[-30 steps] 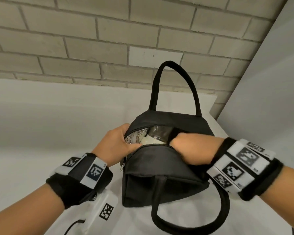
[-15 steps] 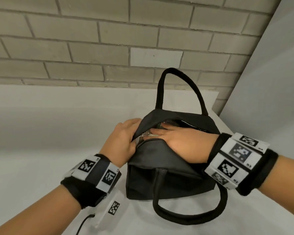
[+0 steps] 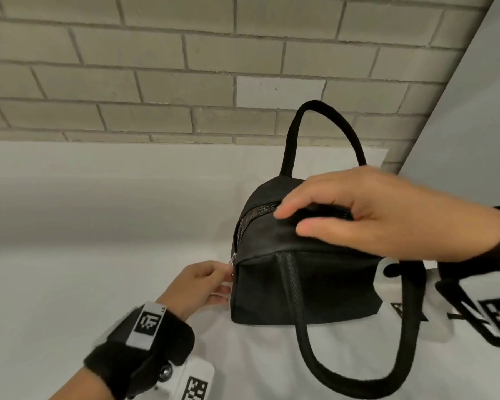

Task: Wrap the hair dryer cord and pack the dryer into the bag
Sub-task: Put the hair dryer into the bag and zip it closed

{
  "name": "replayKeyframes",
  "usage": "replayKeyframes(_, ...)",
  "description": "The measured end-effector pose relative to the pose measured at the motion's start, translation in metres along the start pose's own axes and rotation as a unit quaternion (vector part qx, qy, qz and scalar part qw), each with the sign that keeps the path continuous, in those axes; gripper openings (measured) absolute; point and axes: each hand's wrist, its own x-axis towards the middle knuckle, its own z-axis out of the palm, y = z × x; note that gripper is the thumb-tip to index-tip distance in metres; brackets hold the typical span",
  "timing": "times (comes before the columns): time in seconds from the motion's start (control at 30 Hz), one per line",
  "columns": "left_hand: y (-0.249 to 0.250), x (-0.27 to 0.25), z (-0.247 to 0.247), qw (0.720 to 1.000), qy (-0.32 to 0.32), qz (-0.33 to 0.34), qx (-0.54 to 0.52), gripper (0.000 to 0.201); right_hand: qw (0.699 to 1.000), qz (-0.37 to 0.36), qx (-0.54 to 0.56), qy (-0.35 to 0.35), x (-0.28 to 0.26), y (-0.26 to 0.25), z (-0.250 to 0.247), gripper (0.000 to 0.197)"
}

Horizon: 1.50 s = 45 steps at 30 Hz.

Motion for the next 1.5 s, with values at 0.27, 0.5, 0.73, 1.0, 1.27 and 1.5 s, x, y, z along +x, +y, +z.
replayKeyframes(0.27, 0.017, 0.001, -0.004, 0.993, -0.014, -0.041, -0.112, 0.03, 0.976, -0.024, -0.185, -0.117, 0.015, -0.012, 0.031, 0.039)
replayKeyframes(0.5, 0.057, -0.011, -0.007, 0.996, 0.056, 0.032, 0.068, 0.037, 0.979, 0.038, -0.174, -0.101, 0.018, -0.007, 0.042, 0.037)
replayKeyframes(0.73, 0.08, -0.022, -0.01, 0.966, 0.116, 0.139, 0.186, 0.031, 0.967, 0.042, -0.252, -0.005, 0.05, -0.016, 0.059, 0.031)
replayKeyframes(1.0, 0.087, -0.017, -0.005, 0.958, 0.097, 0.181, 0.198, 0.043, 0.96, 0.087, -0.256, 0.075, 0.071, -0.011, 0.084, 0.011)
replayKeyframes(1.27, 0.06, -0.013, -0.009, 0.967, 0.072, 0.237, 0.066, 0.02, 0.959, 0.077, -0.249, 0.113, 0.073, -0.008, 0.093, 0.013)
replayKeyframes(1.5, 0.021, -0.005, -0.002, 0.952, 0.089, 0.288, 0.046, 0.031, 0.962, 0.123, -0.213, 0.115, 0.073, -0.01, 0.084, 0.015)
